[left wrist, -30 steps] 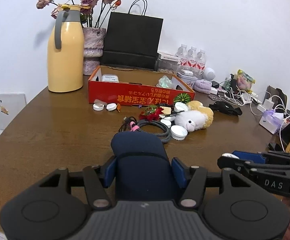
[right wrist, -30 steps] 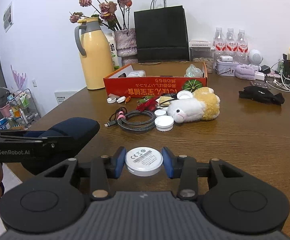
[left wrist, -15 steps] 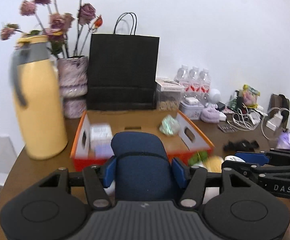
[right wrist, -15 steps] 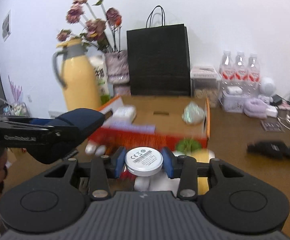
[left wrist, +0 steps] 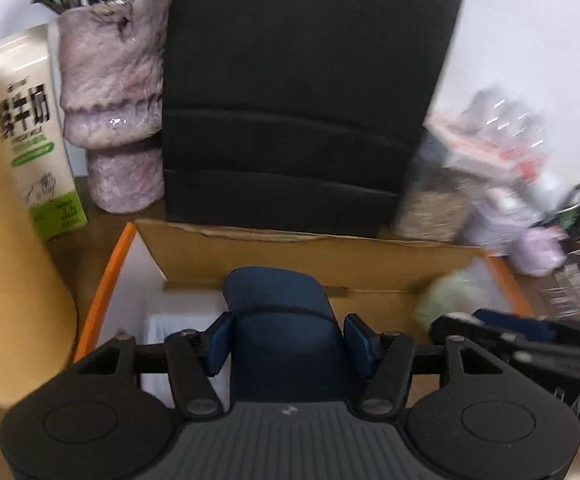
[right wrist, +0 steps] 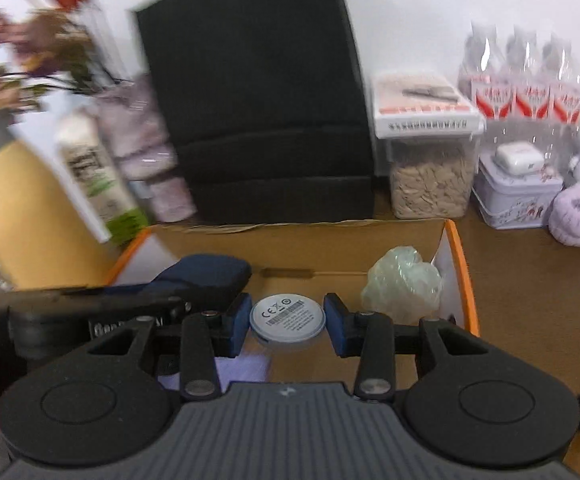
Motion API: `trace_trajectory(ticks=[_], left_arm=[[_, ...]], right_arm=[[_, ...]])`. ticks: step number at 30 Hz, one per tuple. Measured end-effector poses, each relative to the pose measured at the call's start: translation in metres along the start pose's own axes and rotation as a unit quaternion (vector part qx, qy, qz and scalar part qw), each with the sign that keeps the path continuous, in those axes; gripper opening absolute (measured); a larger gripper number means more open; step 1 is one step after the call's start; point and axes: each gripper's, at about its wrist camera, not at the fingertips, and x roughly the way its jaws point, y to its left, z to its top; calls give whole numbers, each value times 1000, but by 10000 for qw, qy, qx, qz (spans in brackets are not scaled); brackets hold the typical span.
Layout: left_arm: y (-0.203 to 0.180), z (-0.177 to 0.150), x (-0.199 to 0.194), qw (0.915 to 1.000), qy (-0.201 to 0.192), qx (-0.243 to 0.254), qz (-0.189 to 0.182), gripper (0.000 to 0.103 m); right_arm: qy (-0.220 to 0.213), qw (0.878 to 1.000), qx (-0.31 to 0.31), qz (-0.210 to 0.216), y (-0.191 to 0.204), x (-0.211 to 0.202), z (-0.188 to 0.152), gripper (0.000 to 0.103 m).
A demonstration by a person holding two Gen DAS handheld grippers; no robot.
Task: Organize objects
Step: 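Carry the navy pouch into the box with the left tool while the right tool drops the container in, then withdraw both open tools back from the cardboard box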
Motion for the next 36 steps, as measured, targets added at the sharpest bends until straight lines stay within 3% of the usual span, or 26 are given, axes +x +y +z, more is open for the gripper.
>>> trace_trajectory(ticks=[2,4,7,10,13,17,20,25,30,36], left_arm=[[2,5,19,9999,86,31,125,58],[6,12,17,9999,77,-111,-4,58],[10,17,-1,9998,-161,-137,-67,71],[9,19,-21,9995,-291,55,-49,74],[8,19,-37,9995,-190,52,241,83],[9,-2,-71,9981,-294,223,499,84],[5,-29,-106,9959,-436,532,594,84],[0,-91,-184,9925,-899,725,403,88],[-2,-170,-255,9878,-1272,860,-257,96],[-11,-270,-308,9885,-1187,846,-414,98]], right_arm=[[225,9993,215,-188,-8,30,8,42],[308,9982,412,-295,-17,48,10,44],[412,9957,654,-514,-25,57,11,54],[172,9982,406,-408,-15,40,12,80],[-56,9988,60,-478,-1,12,15,87],[-384,9967,-478,-541,16,-43,1,99],[-560,9941,-714,-588,22,-83,-23,101],[-749,9947,-628,-313,24,-146,-78,103],[-1099,9880,-1036,-318,33,-207,-161,103],[-855,9934,-757,-132,28,-269,-256,103]])
